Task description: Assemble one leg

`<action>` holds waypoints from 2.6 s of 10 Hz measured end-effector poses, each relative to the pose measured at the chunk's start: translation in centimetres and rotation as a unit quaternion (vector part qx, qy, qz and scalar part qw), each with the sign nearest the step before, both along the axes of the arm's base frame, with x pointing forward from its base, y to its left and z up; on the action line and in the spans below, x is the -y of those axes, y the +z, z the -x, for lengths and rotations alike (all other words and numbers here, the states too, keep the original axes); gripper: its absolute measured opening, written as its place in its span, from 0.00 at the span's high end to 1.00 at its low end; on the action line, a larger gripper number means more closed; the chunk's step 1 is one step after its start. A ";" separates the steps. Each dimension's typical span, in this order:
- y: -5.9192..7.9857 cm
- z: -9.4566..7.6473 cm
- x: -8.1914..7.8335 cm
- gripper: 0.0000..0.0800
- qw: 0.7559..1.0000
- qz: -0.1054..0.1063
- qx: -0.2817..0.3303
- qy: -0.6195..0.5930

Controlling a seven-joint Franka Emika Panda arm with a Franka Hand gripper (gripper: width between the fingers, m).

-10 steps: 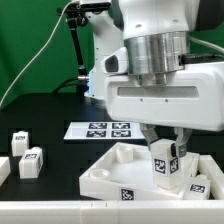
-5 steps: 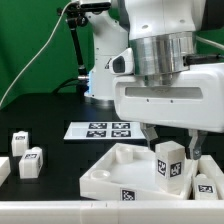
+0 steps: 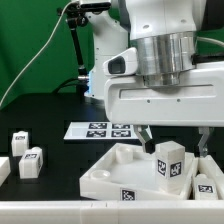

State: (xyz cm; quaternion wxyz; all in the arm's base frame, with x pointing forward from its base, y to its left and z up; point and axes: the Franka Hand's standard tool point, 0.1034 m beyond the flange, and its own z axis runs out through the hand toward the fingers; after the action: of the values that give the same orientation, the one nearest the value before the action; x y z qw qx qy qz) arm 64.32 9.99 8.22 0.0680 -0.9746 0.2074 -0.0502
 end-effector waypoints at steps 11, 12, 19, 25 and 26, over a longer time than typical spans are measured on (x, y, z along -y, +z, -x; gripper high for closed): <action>0.3 -0.5 0.5 0.34 0.913 0.075 0.044 0.398; 0.3 -0.5 0.5 0.51 0.913 0.075 0.044 0.398; 0.3 -0.4 -0.3 0.65 0.976 0.046 0.040 0.208; 0.1 -0.1 -1.2 0.65 0.990 0.014 0.007 -0.140; 0.1 -0.1 -1.2 0.64 0.986 0.015 0.002 -0.166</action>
Offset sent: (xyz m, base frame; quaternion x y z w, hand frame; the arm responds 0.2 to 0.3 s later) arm 0.0056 0.0019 0.0045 -0.0231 0.0278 -0.3019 0.9526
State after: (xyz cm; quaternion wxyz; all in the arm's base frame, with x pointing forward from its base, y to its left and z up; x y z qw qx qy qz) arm 64.44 11.20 8.33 0.0447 -0.9274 0.3655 -0.0661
